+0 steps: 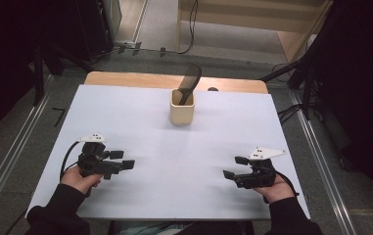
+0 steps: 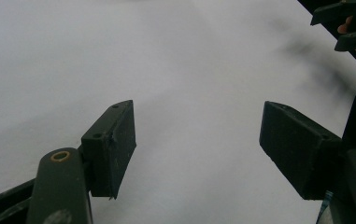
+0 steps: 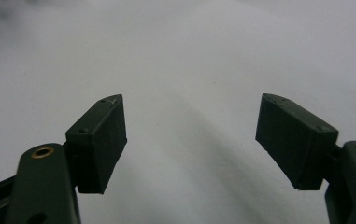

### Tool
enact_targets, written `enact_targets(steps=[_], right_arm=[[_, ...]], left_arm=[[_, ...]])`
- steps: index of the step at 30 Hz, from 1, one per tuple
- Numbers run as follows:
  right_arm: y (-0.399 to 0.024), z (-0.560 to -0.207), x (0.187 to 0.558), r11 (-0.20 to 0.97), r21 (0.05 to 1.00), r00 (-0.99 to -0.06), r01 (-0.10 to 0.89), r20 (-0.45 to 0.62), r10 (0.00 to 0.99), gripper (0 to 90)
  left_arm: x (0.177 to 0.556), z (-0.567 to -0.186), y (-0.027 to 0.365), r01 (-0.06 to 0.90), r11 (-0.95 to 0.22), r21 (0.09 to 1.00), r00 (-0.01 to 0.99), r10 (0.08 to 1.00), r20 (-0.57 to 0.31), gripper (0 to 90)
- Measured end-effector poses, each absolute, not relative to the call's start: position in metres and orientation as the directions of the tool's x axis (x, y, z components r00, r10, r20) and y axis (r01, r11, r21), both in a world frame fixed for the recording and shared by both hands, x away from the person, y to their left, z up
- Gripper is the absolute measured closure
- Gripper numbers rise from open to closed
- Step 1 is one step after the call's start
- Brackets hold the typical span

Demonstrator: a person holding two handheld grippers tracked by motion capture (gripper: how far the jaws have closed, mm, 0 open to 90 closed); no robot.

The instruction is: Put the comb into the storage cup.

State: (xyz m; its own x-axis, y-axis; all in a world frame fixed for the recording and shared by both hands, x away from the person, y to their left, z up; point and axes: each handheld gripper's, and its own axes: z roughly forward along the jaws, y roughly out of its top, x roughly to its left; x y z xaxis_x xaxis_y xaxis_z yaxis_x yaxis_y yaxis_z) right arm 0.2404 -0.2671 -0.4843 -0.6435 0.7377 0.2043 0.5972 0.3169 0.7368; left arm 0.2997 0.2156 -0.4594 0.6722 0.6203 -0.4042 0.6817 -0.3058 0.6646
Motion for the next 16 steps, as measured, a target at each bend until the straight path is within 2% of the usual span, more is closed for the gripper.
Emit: enact_targets(steps=[11,16], right_arm=[[-0.2668,-0.4845,0.2405,0.317,0.736,-0.644,0.599,0.206,0.737,22.8],[-0.2675,-0.4854,0.2405,0.328,0.733,-0.651,0.596,0.202,0.731,22.8]], left_arm=[[0.3006,-0.4597,0.216,0.684,-0.303,0.664,0.668,0.626,-0.402,27.6],[0.3017,-0.4591,0.2191,0.691,-0.284,0.664,0.639,0.671,-0.378,27.7]])
